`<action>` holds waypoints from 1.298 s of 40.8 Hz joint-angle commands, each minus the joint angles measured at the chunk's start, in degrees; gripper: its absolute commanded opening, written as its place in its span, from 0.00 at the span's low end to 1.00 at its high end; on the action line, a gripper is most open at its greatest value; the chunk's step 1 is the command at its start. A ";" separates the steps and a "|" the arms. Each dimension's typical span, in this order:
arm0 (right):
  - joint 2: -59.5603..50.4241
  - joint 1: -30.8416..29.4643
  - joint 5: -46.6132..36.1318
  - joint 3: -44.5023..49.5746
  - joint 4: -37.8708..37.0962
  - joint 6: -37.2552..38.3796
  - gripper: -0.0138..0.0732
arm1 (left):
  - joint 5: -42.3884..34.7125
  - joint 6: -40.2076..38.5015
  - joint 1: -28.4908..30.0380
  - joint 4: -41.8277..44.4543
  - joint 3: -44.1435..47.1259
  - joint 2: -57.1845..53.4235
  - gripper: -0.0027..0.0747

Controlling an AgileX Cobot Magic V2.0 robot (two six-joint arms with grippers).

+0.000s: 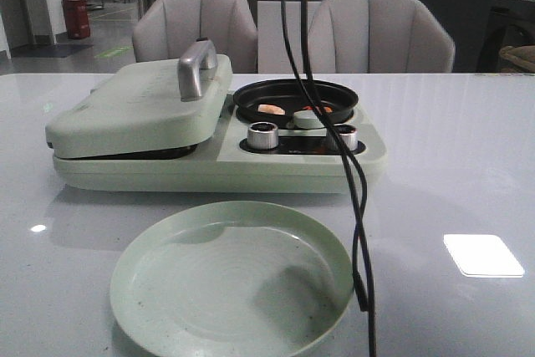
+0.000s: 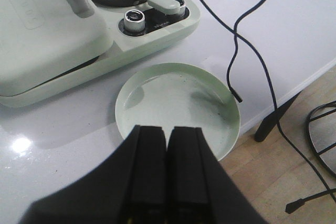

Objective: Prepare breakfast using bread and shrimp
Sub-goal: 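Set the empty pink bowl back down on the table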

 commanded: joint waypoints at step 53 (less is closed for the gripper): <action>-29.79 -46.41 -32.18 60.85 109.74 -25.69 0.22 | -4.01 -0.28 -0.40 0.05 -1.83 -0.02 0.16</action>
